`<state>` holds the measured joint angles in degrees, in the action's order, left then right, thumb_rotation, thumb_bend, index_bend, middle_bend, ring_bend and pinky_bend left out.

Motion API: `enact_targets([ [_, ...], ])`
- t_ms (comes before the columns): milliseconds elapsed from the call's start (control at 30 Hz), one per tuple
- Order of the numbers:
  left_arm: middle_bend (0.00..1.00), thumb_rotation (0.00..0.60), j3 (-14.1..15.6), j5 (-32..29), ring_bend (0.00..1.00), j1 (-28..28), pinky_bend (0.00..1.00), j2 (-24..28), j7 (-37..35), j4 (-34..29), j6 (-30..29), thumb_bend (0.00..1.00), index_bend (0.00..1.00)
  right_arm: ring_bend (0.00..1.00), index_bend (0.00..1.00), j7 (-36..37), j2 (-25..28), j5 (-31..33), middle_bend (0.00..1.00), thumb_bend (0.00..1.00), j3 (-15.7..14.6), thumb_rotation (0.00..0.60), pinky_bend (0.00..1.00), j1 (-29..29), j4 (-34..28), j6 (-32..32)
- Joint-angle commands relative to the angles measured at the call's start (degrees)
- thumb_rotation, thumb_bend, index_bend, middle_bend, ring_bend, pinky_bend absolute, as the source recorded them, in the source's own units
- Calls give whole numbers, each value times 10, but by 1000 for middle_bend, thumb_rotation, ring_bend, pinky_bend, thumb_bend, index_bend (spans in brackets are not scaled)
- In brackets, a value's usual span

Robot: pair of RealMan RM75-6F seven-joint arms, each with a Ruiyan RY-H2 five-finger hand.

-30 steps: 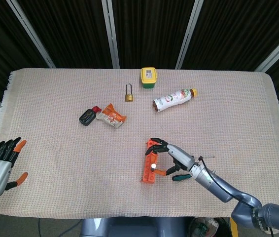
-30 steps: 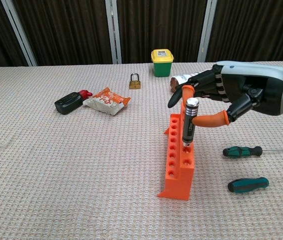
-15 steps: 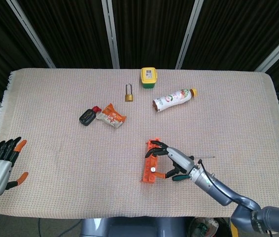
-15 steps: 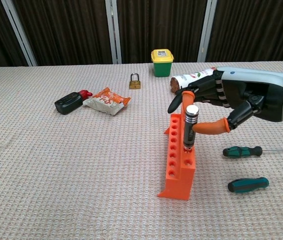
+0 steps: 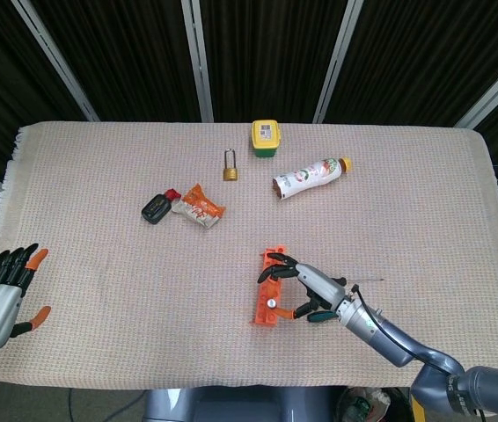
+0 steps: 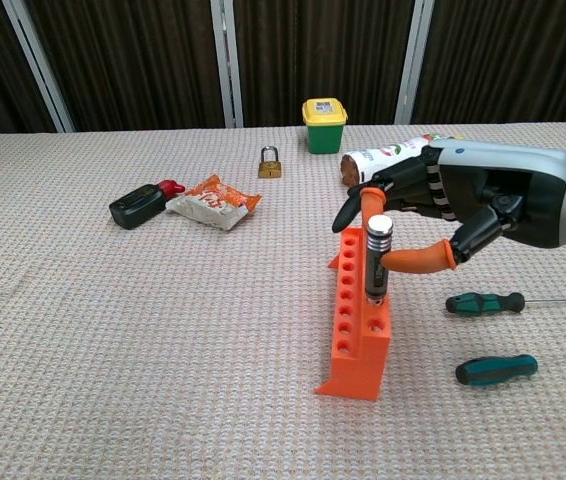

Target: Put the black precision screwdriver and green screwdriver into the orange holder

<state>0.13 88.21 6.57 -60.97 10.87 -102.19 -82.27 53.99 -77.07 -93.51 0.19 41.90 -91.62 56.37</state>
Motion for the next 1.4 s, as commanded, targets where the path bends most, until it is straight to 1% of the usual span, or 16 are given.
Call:
enact_targets([
  [33, 0, 600, 0, 0, 0, 0, 0, 0, 0, 1, 0, 255, 20, 0, 669, -1, -2, 2, 297, 389, 0, 600, 0, 1, 2, -1],
  [500, 0, 600, 0, 0, 0, 1, 0, -1, 1, 1, 1, 252, 18, 0, 669, -1, -10, 5, 297, 388, -9, 600, 0, 4, 12, -10],
  [900, 0, 600, 0, -1, 0, 1, 0, -2, -1, 2, 2, 254, 15, 0, 660, -6, -17, 12, 294, 388, -9, 600, 0, 6, 21, -12],
  [933, 0, 600, 0, -1, 0, 1, 0, -2, -1, 2, 1, 254, 14, 0, 647, -6, -16, 11, 290, 387, -9, 600, 0, 6, 21, -12],
  [1033, 0, 600, 0, -1, 0, 1, 0, -2, -2, 3, 0, 254, 12, 0, 539, -3, -11, 9, 256, 334, -10, 600, 0, 7, 19, -12],
  [1100, 0, 600, 0, -1, 0, 1, 0, -3, -2, 3, 0, 254, 10, 0, 458, -3, -8, 9, 232, 249, -9, 600, 0, 7, 17, -9],
  [1200, 0, 600, -1, 0, 0, 2, 0, -3, -2, 3, 1, 254, 9, 0, 371, 0, -4, 10, 209, 143, -9, 600, 0, 6, 14, -9],
  [1300, 0, 600, -1, 1, 0, 2, 0, -3, -2, 3, -1, 255, 8, 0, 308, 4, -1, 11, 193, 73, -8, 600, 0, 5, 12, -6],
  [1400, 0, 600, -1, 2, 0, 2, 0, -2, -3, 3, -1, 254, 7, 0, 281, 6, 3, 10, 184, 49, -8, 600, 0, 4, 10, -2],
])
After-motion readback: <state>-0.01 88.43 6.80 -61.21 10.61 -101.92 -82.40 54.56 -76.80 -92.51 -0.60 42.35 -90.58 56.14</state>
